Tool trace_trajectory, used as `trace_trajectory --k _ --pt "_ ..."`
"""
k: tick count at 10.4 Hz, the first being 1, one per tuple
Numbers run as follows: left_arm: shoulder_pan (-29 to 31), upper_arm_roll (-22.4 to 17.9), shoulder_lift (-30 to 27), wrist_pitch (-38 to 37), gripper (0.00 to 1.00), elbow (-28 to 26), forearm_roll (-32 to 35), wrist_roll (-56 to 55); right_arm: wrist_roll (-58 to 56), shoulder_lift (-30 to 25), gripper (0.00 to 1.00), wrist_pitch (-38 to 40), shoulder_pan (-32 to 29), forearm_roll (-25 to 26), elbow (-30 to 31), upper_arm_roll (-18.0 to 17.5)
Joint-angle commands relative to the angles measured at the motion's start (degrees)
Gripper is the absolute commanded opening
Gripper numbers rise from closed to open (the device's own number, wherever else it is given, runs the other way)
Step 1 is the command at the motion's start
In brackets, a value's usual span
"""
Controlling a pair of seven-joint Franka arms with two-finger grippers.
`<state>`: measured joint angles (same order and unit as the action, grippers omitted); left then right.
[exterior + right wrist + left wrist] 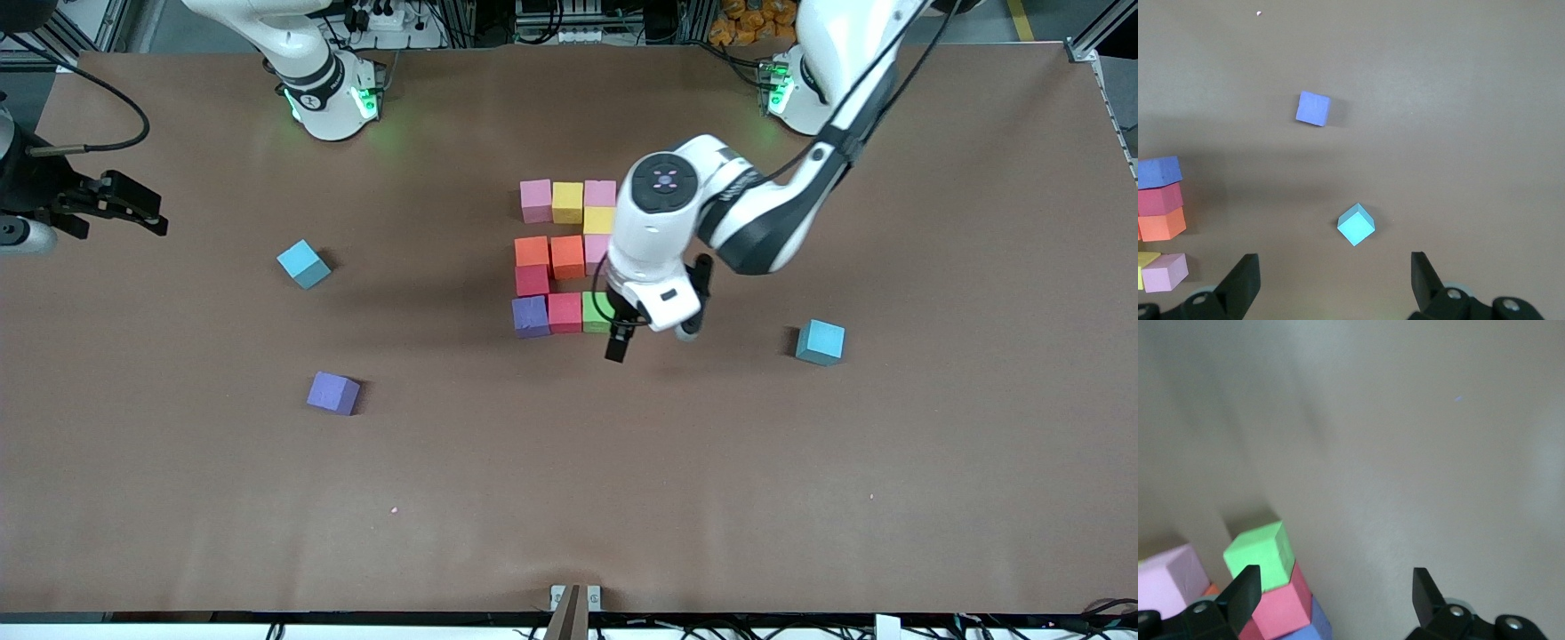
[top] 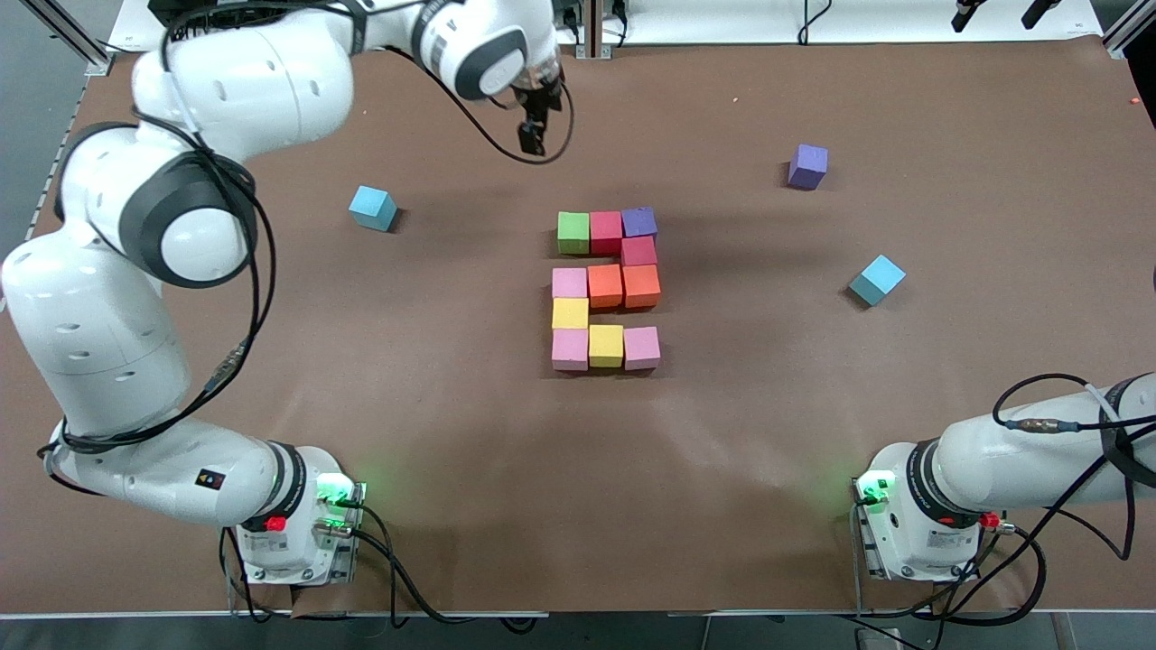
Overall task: Form number 2 with 11 blocks
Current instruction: 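Open the left gripper and lift it off the green cube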
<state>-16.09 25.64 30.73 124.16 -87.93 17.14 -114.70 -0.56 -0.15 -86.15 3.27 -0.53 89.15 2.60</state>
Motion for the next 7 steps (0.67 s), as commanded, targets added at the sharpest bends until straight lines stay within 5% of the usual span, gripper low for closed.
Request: trace_trajectory --k 1,7 --pt "2.98 0.12 -2.69 -1.28 1.0 -0.4 0.79 13.56 -1.02 -0.12 1.0 -0.5 -1.86 -0.35 -0.21 -0.58" --pt "12.9 0.64 -9.89 -13.13 1.0 -0.31 0.61 47.31 -1.02 -0.03 1.0 -1.3 -2.48 -0.35 -0.12 -0.58"
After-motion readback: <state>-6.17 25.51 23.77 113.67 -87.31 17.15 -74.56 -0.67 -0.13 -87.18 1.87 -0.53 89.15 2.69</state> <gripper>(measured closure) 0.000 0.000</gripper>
